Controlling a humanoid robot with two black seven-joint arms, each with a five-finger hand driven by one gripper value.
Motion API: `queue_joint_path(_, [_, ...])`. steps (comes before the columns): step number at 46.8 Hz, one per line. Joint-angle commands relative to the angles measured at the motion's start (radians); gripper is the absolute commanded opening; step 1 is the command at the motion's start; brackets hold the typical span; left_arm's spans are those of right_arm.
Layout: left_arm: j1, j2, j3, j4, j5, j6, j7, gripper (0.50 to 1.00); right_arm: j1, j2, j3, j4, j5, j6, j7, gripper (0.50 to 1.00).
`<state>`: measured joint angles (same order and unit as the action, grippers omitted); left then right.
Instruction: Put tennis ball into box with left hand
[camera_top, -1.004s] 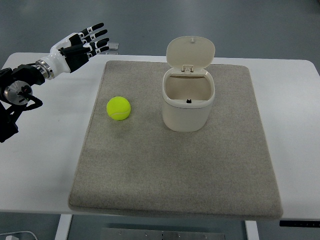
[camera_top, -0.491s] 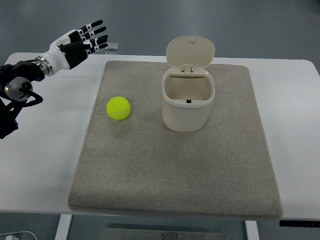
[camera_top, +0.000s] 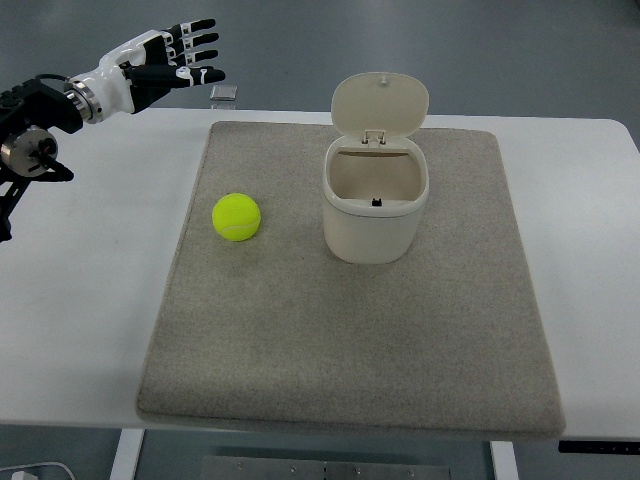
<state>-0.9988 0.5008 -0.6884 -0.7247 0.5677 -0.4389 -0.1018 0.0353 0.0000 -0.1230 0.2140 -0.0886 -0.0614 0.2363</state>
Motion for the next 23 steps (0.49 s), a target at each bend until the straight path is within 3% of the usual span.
queue_joint_path(1, [0.003,0.051,0.003,-0.071,0.109,0.002,-0.001,0.992,0.000,0.000,-0.001,-0.001,0.000,0.000,0.000,0.938])
queue_joint_path(10, [0.005,0.117,0.072,-0.209,0.357,0.005,-0.007,0.992,0.000,0.000,-0.001,-0.001,0.000,0.000,0.000,0.938])
queue_joint_path(18, [0.006,0.179,0.179,-0.332,0.641,0.042,-0.091,0.992,0.000,0.000,0.000,-0.001,0.000,0.000,0.000,0.938])
queue_joint_path(23, [0.023,0.200,0.193,-0.398,0.768,0.085,-0.111,0.994,0.000,0.000,-0.001,-0.001,0.000,0.000,0.000,0.938])
